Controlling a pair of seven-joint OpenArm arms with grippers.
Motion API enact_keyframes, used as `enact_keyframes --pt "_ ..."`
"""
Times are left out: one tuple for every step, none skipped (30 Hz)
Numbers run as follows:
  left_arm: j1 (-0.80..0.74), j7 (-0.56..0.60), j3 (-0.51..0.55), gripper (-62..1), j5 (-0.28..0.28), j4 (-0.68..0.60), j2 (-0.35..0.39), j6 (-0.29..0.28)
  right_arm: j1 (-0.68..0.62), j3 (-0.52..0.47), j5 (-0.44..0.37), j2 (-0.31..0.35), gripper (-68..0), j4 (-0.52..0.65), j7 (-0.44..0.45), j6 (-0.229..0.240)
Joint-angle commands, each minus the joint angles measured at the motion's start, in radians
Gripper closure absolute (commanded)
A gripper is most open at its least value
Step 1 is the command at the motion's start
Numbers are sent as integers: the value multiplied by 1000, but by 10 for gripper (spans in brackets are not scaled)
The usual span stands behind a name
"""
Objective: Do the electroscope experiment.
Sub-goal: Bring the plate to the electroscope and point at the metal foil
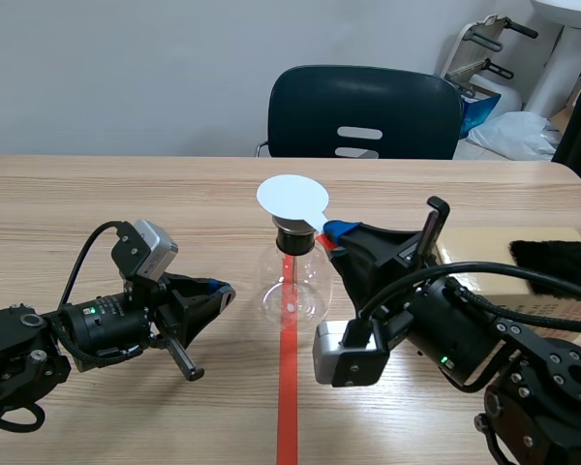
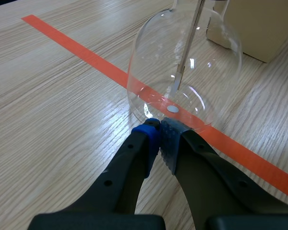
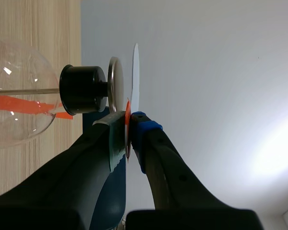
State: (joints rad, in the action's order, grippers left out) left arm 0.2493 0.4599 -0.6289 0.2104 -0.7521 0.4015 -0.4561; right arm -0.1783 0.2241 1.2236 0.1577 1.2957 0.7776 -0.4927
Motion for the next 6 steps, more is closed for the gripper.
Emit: enact_keyframes --pt "14 14 10 -27 10 -14 -8 -1 9 -6 -10 2 -7 14 -3 -11" --pt "14 14 10 -27 10 -14 -8 -1 9 -6 -10 2 -7 14 -4 -11" --pt "14 14 10 -27 10 -14 -8 -1 9 -6 -10 2 -7 14 -4 -11" --pt "14 14 10 -27 10 -14 -8 -1 9 -6 -10 2 -7 14 -4 -11" --pt "14 14 10 -27 10 -14 -8 -1 9 -6 -10 2 -7 14 -4 -11" --pt "14 14 10 -27 10 -14 -8 -1 9 -6 -10 2 -7 14 -4 -11"
